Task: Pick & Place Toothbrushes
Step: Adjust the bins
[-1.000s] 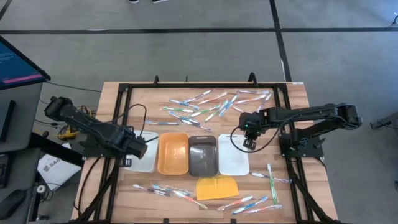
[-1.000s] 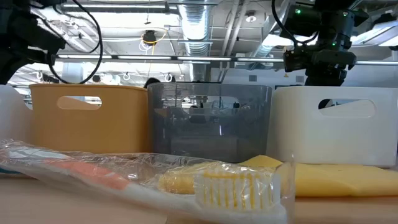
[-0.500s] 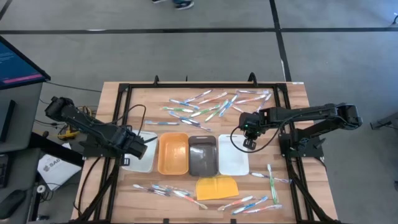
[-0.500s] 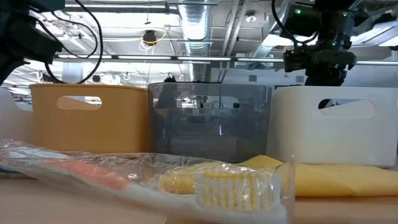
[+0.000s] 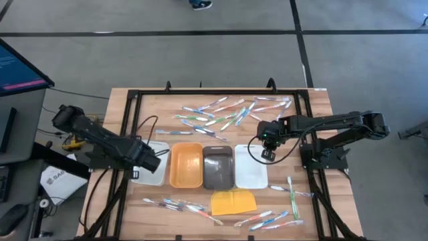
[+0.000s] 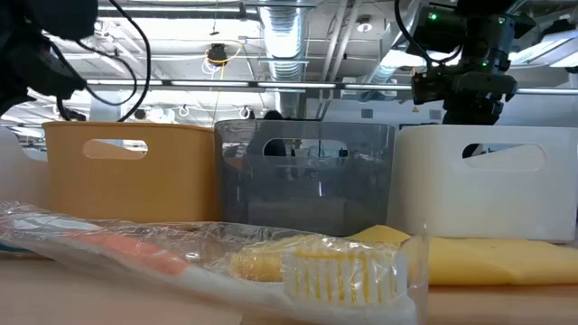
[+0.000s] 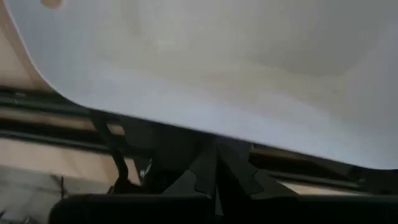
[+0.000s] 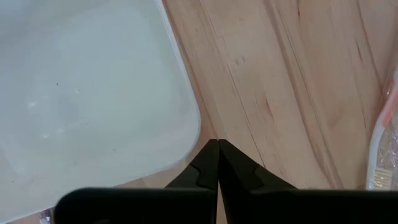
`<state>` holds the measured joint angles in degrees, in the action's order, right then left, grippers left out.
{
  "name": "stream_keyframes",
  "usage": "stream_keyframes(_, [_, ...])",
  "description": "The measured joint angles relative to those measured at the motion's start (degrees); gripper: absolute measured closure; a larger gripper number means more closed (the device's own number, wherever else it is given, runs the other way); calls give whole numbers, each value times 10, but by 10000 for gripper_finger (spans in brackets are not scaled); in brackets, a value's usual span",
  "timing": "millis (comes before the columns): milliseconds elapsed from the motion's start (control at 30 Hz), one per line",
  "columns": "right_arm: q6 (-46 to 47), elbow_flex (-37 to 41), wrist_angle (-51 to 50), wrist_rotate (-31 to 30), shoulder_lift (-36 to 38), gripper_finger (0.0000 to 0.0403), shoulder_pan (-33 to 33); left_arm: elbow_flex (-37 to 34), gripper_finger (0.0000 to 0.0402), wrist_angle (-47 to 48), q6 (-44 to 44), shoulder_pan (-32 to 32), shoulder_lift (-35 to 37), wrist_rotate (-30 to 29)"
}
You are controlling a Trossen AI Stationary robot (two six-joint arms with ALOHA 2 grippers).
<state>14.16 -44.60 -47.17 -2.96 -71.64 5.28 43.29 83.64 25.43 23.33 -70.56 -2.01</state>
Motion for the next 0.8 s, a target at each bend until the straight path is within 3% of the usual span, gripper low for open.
stream_keyframes(800, [43, 0, -44, 1, 0, 403, -27, 0, 400, -55, -2, 0, -18, 7])
